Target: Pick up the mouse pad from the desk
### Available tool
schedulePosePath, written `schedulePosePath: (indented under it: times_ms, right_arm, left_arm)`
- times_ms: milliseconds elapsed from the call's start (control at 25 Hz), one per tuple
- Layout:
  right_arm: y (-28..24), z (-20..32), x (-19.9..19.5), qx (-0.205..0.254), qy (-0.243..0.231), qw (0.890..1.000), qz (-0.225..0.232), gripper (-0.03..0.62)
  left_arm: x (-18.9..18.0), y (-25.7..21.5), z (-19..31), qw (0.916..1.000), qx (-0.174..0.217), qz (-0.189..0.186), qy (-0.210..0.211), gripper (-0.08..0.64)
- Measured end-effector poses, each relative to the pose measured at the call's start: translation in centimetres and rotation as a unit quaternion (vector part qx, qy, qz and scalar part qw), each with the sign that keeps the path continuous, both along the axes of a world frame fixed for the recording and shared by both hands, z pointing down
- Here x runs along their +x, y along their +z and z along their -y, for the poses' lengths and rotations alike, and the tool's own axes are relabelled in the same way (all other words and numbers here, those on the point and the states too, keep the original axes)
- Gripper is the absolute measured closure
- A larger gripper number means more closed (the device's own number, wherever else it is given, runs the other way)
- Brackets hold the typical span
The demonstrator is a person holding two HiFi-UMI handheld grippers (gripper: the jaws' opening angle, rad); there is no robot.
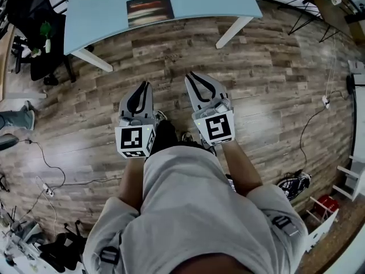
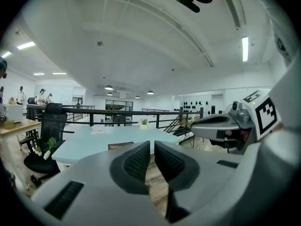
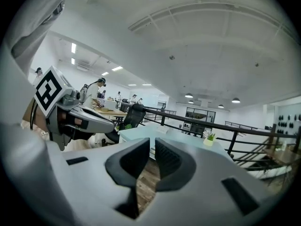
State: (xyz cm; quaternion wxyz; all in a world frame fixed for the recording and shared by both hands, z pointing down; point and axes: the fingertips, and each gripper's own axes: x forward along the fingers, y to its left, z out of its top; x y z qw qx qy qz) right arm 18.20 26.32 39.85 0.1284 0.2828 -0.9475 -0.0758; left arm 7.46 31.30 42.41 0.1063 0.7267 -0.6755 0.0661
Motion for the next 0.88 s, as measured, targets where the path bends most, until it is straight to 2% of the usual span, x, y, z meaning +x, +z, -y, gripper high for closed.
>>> schedulePosePath:
  times_ms: [120,240,360,680,880]
  right_arm:
    - [-0.3,2.5,-2.3,-0.004,0.019,1.000,0.013,0.552]
    - [-0.7,4.0,-4.1,0.005,0.028,1.000,0.005,0.551]
    - [-0.4,5.5,-5.6,-0.007,0.045,0.999,0.020,0.551]
    - [1.2,9.6,-7.4,-0.034,0.042,0.999,0.004,0.551]
    - [2.4,13.6,-9.4,-0.047,0.024,0.999,0.006,0.551]
  left_arm:
    - [-3.0,-0.3,2.7,0.9999,0.001,0.000,0.010,0.520]
    - [-5.0,-0.6,4.6,0.9997,0.005,0.001,0.023,0.520]
    - [-6.8,-0.2,6.2,0.9995,0.002,-0.001,0.032,0.520]
    - [-9.2,1.5,9.5,0.9994,-0.014,-0.026,0.018,0.520]
    - [-11.2,2.6,13.0,0.9993,-0.027,-0.026,0.002,0.520]
